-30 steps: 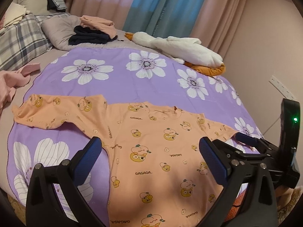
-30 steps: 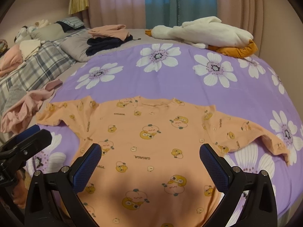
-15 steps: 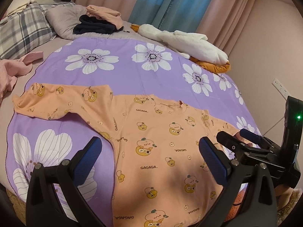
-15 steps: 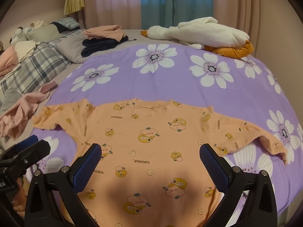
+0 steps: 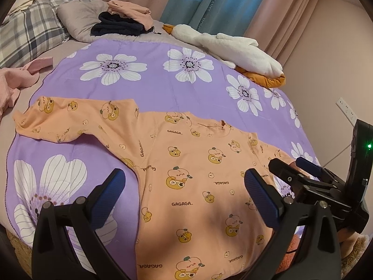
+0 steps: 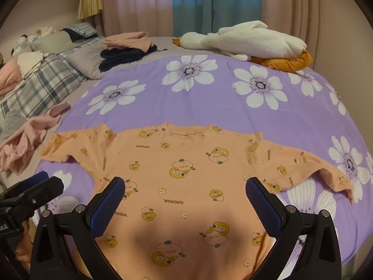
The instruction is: Fold small clothes
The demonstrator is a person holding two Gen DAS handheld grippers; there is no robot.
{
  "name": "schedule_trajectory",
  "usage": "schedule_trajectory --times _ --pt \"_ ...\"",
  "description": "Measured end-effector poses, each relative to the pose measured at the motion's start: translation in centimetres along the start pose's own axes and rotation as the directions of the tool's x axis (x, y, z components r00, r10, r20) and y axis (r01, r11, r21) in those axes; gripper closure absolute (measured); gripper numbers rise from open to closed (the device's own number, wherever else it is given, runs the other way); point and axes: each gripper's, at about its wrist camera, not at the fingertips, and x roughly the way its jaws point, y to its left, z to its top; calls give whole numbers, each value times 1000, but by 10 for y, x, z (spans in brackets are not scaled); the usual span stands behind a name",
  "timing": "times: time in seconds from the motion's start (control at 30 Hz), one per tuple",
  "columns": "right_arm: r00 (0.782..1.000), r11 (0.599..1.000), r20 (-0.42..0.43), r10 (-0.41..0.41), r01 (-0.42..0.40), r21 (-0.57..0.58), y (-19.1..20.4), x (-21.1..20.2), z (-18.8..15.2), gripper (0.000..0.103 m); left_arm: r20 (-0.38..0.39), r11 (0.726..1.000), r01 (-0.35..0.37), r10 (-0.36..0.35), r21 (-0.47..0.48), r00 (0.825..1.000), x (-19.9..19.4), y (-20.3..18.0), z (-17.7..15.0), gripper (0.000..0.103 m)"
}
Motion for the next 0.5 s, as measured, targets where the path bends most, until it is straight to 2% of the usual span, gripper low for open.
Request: schedule_trajectory --times 0.2,0.5 --pt "1000 1000 1 3 -3 15 -5 0 0 0 -22 1000 15 -15 1 1000 2 -3 0 2" --pt "1000 999 -1 3 -3 35 -12 -1 -1 0 -46 1000 -7 7 9 999 7 -7 -1 2"
